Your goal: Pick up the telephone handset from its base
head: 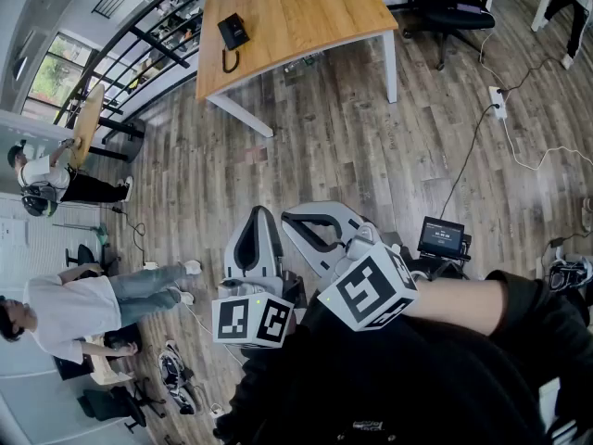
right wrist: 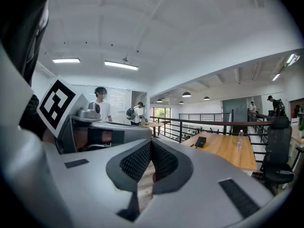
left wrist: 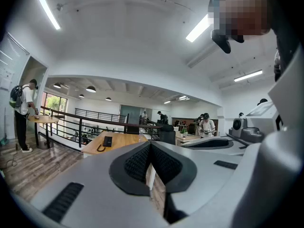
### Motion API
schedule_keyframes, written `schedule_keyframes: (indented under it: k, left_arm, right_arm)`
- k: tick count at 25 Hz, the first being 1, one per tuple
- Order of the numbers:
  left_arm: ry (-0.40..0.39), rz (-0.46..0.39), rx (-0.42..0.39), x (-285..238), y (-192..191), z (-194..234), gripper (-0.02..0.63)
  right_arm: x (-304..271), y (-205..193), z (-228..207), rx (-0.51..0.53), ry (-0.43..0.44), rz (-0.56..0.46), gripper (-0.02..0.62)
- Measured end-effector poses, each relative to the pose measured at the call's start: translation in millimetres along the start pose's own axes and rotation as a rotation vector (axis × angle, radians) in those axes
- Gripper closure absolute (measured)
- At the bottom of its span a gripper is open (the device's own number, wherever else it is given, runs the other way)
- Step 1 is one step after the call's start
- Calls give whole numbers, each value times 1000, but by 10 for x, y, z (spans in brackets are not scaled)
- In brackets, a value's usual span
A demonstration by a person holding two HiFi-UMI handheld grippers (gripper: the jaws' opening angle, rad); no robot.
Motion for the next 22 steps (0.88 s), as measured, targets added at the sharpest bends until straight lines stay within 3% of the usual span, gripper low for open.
schedule_keyframes:
  k: [16, 22]
  left_arm:
    - [-4, 31, 0, -212, -89, 59, 601]
    - [-41, 29, 22, -528, -121, 227, 601]
  right_arm:
    - [-87, 14, -88, -17, 40, -50, 578]
    - [-295, -6, -290, -5, -19, -28, 578]
Point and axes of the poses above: the fingertips, and each gripper's own axes: x backward along the fingers, z to its left, y out of its top, the point moved 5 cm from there along x, backward along the fingers, and after that the axes turned 4 degrees about -z, right-handed, at the moved point
